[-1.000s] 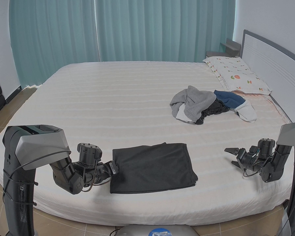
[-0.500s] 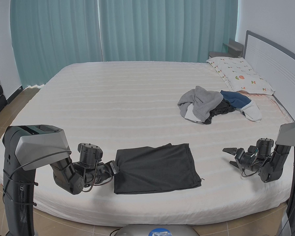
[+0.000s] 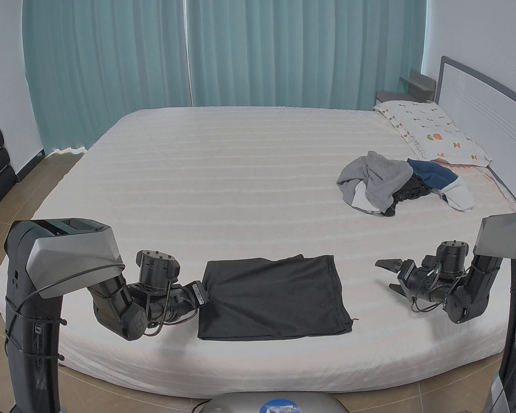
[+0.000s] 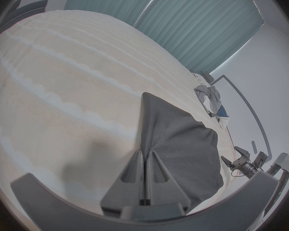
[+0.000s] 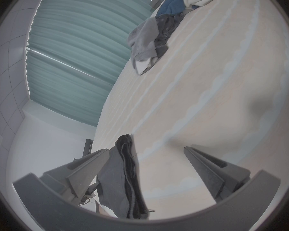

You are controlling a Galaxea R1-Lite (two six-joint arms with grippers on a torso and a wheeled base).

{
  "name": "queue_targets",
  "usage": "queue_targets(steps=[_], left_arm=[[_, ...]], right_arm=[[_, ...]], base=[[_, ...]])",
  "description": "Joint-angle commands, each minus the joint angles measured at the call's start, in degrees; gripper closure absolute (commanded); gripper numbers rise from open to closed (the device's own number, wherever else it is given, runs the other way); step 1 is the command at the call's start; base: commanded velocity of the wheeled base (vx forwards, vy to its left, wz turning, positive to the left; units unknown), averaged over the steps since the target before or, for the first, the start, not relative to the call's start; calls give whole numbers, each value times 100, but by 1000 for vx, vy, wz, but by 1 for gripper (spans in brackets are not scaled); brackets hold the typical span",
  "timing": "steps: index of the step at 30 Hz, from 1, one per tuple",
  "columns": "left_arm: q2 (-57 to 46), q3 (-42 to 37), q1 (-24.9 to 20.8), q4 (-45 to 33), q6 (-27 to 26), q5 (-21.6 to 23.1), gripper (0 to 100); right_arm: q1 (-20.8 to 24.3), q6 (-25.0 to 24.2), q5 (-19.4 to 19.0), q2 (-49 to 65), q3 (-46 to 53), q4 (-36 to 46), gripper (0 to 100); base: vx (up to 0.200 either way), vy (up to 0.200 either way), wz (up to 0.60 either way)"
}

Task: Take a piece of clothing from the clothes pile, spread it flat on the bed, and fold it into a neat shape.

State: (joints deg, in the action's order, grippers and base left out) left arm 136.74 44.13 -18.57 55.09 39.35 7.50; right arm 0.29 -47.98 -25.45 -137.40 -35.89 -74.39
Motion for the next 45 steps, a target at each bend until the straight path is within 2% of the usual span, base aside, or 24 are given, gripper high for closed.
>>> queue_targets(steps=[1,9,16,28,32,40,45], left_arm=[[2,-1,2,2,2,-3,100],[10,8,2,2,2,-11,100],[-7,-10,2,2,20,-20,100],[-16,-45,-33,2,46,-20,100],[-7,-71,-112,2,55,-258,100],[-16,-71,-156,2,196,-284,100],[-16,-133,-165,-16,213,-310,100]], right_arm=[[261,-89,146,143,47,-6,0],[551,-106,348,117,117,-14,0],[1078,-115,1025,91,56,-14,0],[1166,-229,1060,99,47,-32,0],[1175,-414,1218,99,82,-436,0],[1219,-422,1236,64,108,-533,0],[1210,-422,1236,3,108,-533,0]], base=[[0,200,0],[0,200,0],[0,200,0],[0,200,0],[0,200,0],[0,200,0],[0,0,0]])
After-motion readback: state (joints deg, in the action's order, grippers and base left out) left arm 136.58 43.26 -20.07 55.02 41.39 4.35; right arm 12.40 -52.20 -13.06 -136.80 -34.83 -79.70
